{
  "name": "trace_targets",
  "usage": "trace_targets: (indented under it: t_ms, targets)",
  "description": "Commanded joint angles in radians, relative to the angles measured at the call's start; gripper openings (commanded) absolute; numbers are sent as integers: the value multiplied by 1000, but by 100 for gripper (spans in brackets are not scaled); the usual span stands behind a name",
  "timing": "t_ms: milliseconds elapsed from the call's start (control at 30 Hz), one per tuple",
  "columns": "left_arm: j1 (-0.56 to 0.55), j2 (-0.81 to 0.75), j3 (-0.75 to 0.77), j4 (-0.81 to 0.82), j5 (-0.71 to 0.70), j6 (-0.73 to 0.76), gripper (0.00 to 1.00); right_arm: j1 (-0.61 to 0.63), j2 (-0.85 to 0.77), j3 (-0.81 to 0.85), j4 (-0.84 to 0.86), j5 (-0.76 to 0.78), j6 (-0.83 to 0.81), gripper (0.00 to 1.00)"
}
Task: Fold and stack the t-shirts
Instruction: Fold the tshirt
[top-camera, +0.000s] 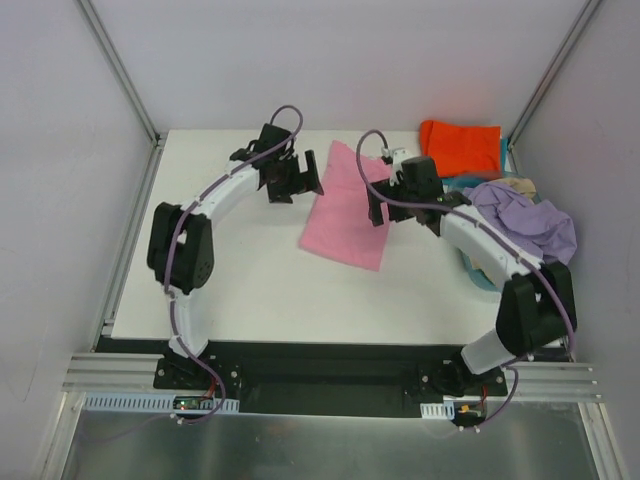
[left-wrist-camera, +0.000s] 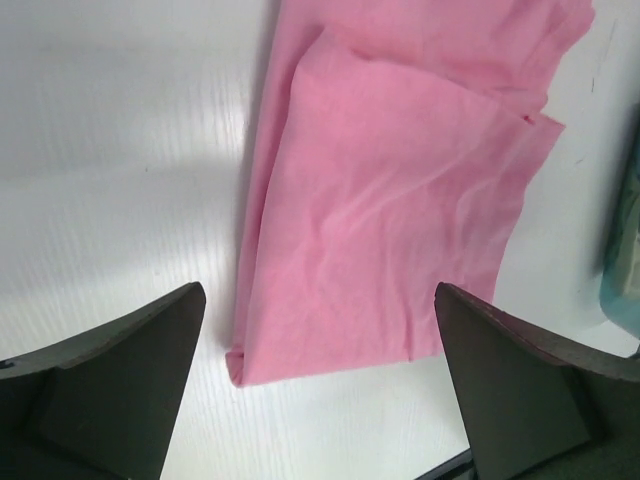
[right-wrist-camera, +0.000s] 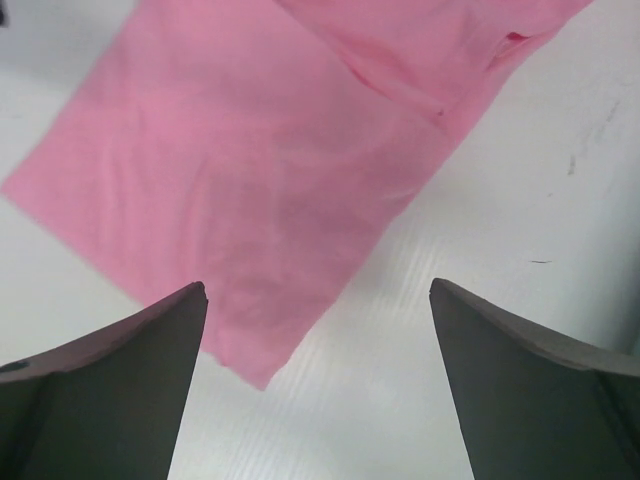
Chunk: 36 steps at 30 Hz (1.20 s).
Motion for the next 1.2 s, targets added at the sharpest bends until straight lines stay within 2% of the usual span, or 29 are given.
trace_targets:
  t_ms: [0, 67, 167, 267, 400, 433, 467, 567, 633, 733, 767, 833, 1167]
  targets:
    - [-2, -192, -246, -10, 5, -25, 99, 29, -260, -284, 258, -188, 84, 97]
    - [-2, -232, -355, 14, -5, -49, 98, 41, -302, -368, 294, -229, 82, 97]
    - [-2, -236, -433, 51, 39, -86, 91, 67, -300, -390, 276, -279, 77, 97]
    - [-2, -204, -459, 76, 77, -115, 87, 90, -262, -378, 229, -305, 67, 97]
    - [-2, -147, -449, 88, 105, -132, 75, 107, -170, -338, 155, -283, 33, 99]
    - [-2, -136, -443, 91, 117, -135, 73, 109, -150, -317, 141, -279, 27, 97]
    - [-2, -113, -434, 90, 119, -135, 69, 118, -133, -306, 118, -280, 18, 95]
    - [-2, -82, -424, 90, 111, -137, 44, 144, -70, -266, 83, -230, -7, 88]
    - [-4, -67, -420, 90, 134, -137, 33, 155, -30, -243, 74, -188, -13, 84]
    - [-4, -35, -412, 94, 151, -137, 22, 167, 12, -223, 57, -159, -10, 76]
    - [-4, -26, -412, 93, 151, -137, 10, 171, 22, -209, 35, -151, -8, 74]
    - [-4, -22, -417, 93, 140, -141, 0, 175, 51, -191, -4, -118, 1, 70]
    - [-2, -85, -499, 93, 97, -148, 0, 236, 88, -210, -130, -58, 36, 64]
